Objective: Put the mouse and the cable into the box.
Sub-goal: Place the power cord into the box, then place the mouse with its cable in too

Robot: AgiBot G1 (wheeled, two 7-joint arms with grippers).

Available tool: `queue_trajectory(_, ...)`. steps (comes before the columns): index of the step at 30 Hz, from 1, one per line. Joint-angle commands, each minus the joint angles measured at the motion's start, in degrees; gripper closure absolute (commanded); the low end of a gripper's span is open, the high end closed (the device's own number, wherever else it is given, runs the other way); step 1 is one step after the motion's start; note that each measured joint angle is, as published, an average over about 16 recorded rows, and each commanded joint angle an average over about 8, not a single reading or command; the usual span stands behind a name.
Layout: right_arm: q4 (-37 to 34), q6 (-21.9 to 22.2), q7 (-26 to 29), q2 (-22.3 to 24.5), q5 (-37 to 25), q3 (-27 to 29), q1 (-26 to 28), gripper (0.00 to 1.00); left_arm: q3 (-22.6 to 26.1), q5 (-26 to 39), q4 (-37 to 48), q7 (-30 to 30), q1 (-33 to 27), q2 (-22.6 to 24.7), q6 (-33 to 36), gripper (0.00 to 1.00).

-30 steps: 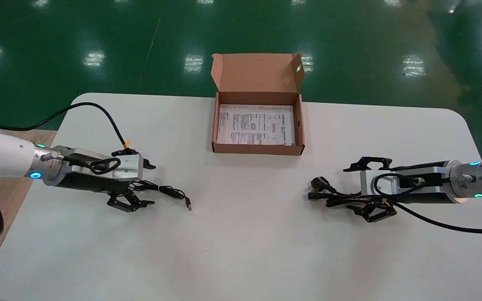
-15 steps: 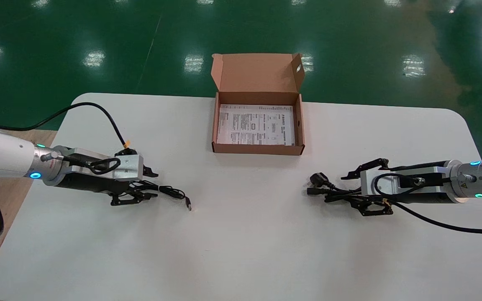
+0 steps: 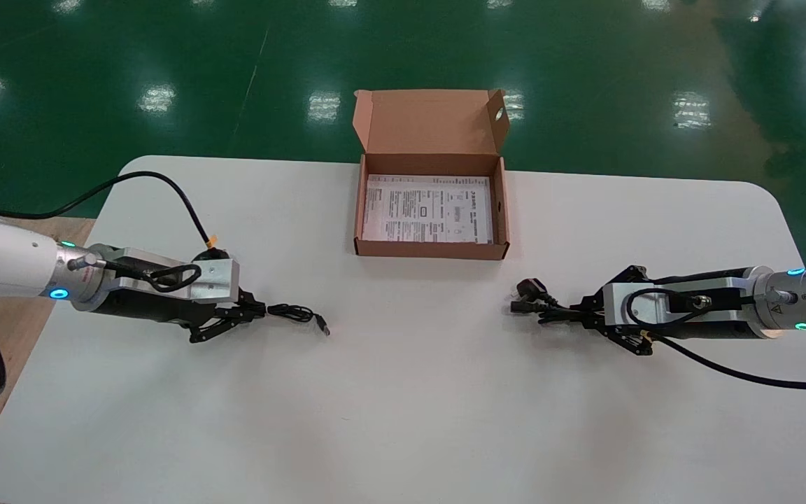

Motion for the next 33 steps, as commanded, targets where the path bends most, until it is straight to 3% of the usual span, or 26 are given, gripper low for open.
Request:
queue_trajectory(1, -0.09, -0.12, 0.03, 0.03, 0.01, -0.03, -0.07, 1.00, -0.10, -0.16, -0.04, -0.02, -0.06, 0.02, 0.16, 1.00)
queue_trajectory(6, 3.38, 3.52, -2.57, 0.08, 0.40, 0.49, 1.61, 1.00, -0.91, -1.14, -1.94, 1.09, -3.79, -1.51, -1.29, 1.00)
queue_trajectory(11, 7.76, 10.44, -2.58, -1.73, 1.39, 1.67, 3.57, 1.00, -2.46, -2.91, -4.45, 2.73, -8.12, -3.42, -5.21, 1.00)
queue_trajectory(20, 7.67, 22.68, 5.02, -13.91, -1.03, 0.39, 5.11, 1.00, -8.20, -9.94, -9.49, 6.99, -16.33, -3.28, -14.23, 1.00)
queue_trajectory(25, 8.47, 25.76, 6.79, -18.58, -1.51, -1.01, 3.94, 1.00, -10.63, -13.12, -11.13, 12.11, -19.13, -2.14, -15.13, 1.00)
queue_trajectory(33, 15.87, 29.11, 9.47, -19.45, -0.12, -6.28, 0.20, 1.00, -11.88, -15.06, -9.48, 19.04, -21.16, -0.51, -11.91, 1.00)
